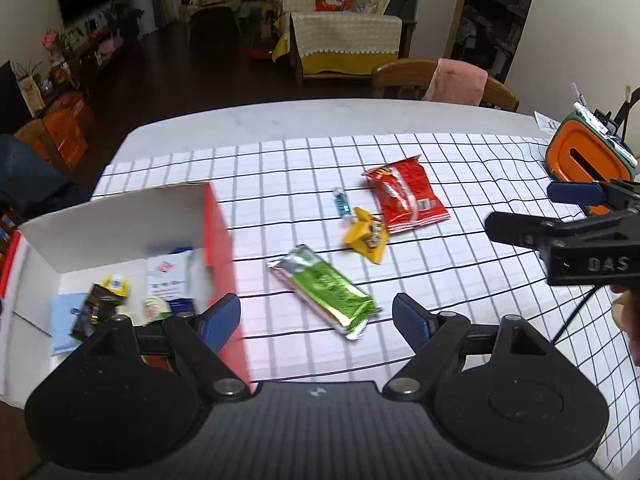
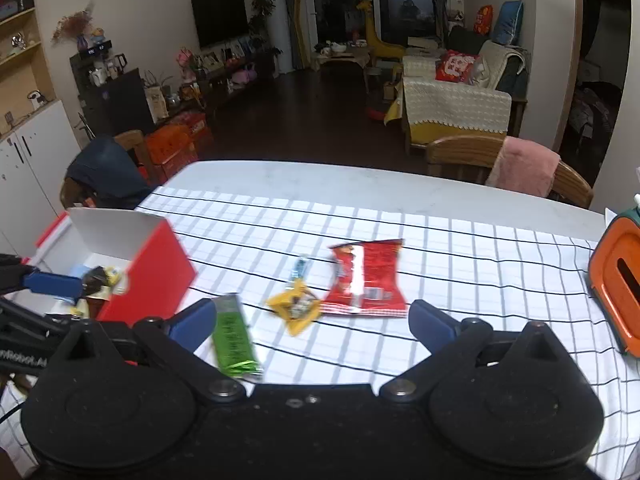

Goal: Organize snacks
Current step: 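Withdraw both tools from the box toward the remaining snacks, then grasp the green wafer bar with left tool while right tool grasps red chip bag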

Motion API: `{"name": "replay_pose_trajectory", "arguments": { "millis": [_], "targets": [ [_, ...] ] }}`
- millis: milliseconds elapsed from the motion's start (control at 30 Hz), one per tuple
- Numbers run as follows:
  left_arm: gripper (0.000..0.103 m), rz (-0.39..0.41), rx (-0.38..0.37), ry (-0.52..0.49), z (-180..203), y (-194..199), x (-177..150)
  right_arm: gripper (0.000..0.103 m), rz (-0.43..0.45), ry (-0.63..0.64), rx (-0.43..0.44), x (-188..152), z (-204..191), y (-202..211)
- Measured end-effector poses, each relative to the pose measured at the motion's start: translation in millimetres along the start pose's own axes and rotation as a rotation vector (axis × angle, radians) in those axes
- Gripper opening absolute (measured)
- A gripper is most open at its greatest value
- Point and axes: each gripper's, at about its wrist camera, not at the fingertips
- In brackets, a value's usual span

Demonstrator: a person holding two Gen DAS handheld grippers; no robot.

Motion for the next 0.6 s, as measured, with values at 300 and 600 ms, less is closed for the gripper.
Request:
{"name": "replay_pose_trajectory", "arguments": {
  "millis": [300,600],
  "targets": [
    [0.083,-0.098,0.073,0.055,29,-56,10,0.102,-0.044,-0.018,0.003,4,46,-46],
    [0.083,-0.181,0.141,0.213,15,-113,20,0.101,-0.099,-0.027,-0.005,19,64,-108]
  ]
}}
Point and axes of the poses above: each gripper's, at about its wrist camera, not at the fingertips, and y roughly against the way its jaws point, z to its right, x to its top, and after that the axes turned 3 degrees about -x, right-handed
